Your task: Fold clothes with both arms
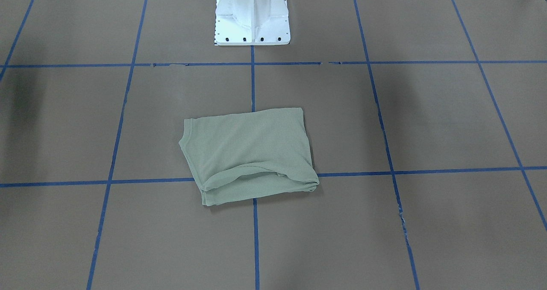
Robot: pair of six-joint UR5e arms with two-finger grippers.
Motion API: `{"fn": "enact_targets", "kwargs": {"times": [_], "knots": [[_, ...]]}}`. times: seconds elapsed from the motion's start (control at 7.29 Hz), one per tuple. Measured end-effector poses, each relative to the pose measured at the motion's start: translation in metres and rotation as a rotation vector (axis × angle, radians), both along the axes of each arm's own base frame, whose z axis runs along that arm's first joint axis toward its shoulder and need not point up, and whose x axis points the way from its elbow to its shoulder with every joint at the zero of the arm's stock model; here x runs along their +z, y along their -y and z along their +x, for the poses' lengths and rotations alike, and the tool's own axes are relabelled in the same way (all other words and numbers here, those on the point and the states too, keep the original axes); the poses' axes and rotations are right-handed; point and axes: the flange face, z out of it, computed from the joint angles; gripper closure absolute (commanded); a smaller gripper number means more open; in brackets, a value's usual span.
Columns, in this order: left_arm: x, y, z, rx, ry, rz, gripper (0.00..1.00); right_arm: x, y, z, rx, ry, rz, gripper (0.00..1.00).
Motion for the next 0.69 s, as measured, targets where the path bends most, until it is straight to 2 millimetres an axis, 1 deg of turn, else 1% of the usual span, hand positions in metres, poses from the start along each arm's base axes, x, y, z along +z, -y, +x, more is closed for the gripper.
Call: {"fn": "enact_targets", "kwargs": {"times": [0.69], "knots": [[0.013, -0.007, 0.003, 0.016, -0.044, -0.031, 0.0, 0.001, 0.0, 0.0, 0.0, 0.001, 0.002, 0.0]]}}
